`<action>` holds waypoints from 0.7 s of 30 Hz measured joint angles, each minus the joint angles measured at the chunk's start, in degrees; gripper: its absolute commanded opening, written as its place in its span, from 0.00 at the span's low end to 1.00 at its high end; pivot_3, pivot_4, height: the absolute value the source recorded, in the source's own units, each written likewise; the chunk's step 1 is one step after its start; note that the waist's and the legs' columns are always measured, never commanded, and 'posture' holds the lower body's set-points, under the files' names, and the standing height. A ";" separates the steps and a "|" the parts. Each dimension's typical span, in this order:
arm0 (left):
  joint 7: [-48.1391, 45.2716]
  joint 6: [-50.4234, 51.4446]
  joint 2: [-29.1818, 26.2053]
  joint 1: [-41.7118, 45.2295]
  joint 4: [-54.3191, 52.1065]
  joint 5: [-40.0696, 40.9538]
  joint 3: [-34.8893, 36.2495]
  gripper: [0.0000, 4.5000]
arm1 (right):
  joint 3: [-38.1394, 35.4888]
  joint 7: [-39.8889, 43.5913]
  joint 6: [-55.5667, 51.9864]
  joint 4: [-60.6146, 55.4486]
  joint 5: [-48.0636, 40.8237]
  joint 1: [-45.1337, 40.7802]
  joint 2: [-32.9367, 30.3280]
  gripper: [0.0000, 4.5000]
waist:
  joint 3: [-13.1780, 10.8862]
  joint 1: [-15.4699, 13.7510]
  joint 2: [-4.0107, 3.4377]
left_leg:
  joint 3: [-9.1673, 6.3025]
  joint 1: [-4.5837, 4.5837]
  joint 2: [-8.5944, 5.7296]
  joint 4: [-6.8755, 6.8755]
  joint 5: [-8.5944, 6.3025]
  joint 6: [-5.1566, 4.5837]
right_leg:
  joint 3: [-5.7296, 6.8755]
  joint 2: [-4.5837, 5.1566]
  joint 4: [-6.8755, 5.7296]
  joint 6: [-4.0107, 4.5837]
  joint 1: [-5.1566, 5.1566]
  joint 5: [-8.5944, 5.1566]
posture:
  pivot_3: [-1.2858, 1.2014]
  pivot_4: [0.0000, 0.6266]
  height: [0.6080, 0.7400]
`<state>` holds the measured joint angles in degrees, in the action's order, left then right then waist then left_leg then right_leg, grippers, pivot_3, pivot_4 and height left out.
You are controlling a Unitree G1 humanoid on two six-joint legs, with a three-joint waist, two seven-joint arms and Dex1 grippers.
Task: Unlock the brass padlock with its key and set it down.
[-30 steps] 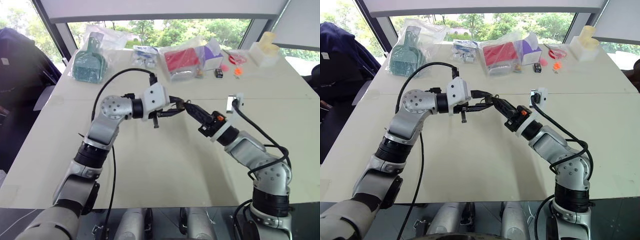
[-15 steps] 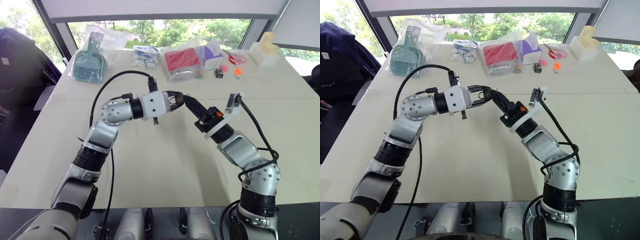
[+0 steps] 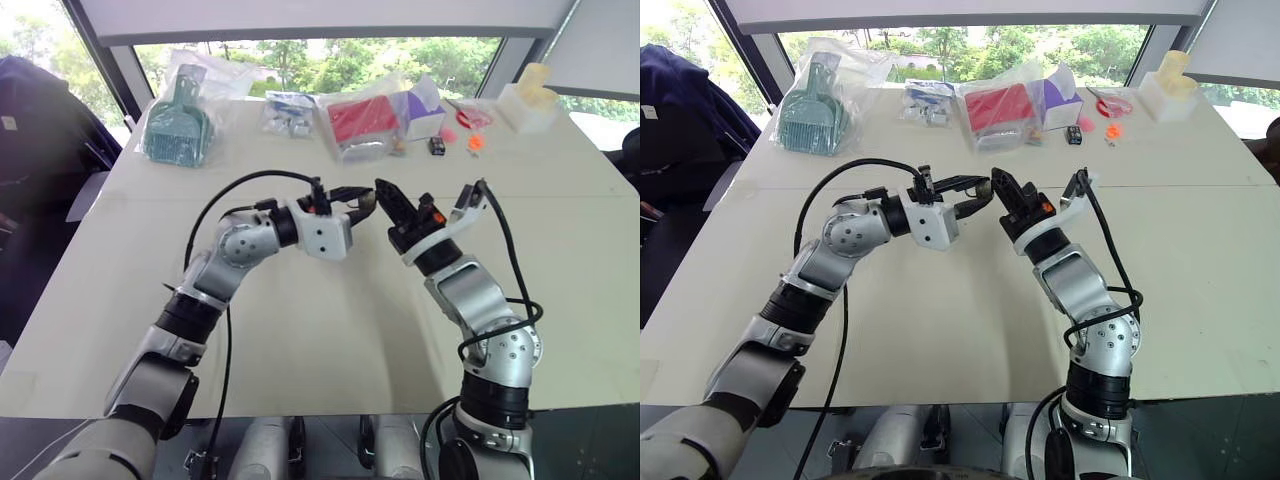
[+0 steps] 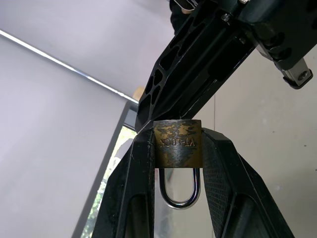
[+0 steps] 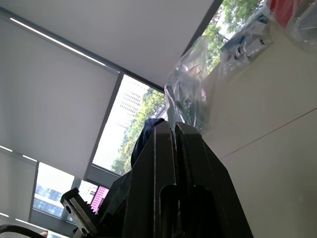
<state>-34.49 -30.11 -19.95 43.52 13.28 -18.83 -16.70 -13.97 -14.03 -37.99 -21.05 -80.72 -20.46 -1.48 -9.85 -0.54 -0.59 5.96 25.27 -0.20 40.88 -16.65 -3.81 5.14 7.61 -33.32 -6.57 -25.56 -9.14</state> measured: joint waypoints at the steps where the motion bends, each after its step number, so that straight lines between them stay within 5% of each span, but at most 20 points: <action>1: 0.53 -0.64 -0.07 0.25 0.31 -0.60 0.00 0.17 | 0.00 -0.20 0.10 0.00 -0.45 -0.10 -0.22 0.01 | 0.00 0.02 0.00 | 0.00 0.00 0.00 0.00 0.00 0.00 | 0.00 0.00 0.00 0.00 0.00 0.00 | 0.52 0.24 0.96; 8: 6.97 -5.33 -0.31 3.04 3.81 -5.57 -0.01 0.17 | -0.09 -2.97 1.98 0.10 -4.08 -1.86 -0.13 0.01 | 0.00 -0.01 0.00 | 0.01 0.00 0.00 -0.01 -0.02 -0.04 | 0.00 0.00 -0.01 -0.02 0.00 0.01 | 0.52 0.24 0.96; 13: 4.23 -3.11 0.15 3.75 4.62 -1.44 -0.02 0.17 | 0.56 -1.17 3.22 -0.01 -3.16 -1.60 -1.08 0.01 | 0.00 -0.02 0.00 | 0.03 0.00 0.00 -0.01 -0.02 -0.04 | 0.00 0.00 0.00 -0.02 0.00 0.01 | 0.52 0.24 0.96; 16: -0.29 1.48 0.31 3.77 4.74 4.41 0.21 0.17 | 0.70 3.23 3.47 -0.44 -0.24 -0.07 -4.80 0.20 | 0.00 -0.01 0.00 | 0.03 0.01 0.00 0.00 -0.02 -0.05 | 0.00 0.01 0.01 -0.03 0.01 0.01 | 0.52 0.24 0.96; 21: -3.31 3.65 -0.51 4.99 5.90 8.41 0.83 0.17 | 0.13 10.26 1.99 -1.11 2.67 0.49 -13.75 0.78 | -0.01 0.01 0.00 | 0.03 0.00 0.00 0.00 -0.17 -0.30 | 0.00 0.01 0.01 -0.03 0.01 0.00 | 0.52 0.24 0.96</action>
<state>-37.80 -26.47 -20.46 48.50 19.18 -10.43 -15.87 -13.84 -3.77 -36.00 -22.16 -78.05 -19.97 -15.23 -9.85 -0.52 -0.59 5.98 25.26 -0.19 40.88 -16.82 -4.11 5.14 7.62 -33.30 -6.59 -25.55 -9.14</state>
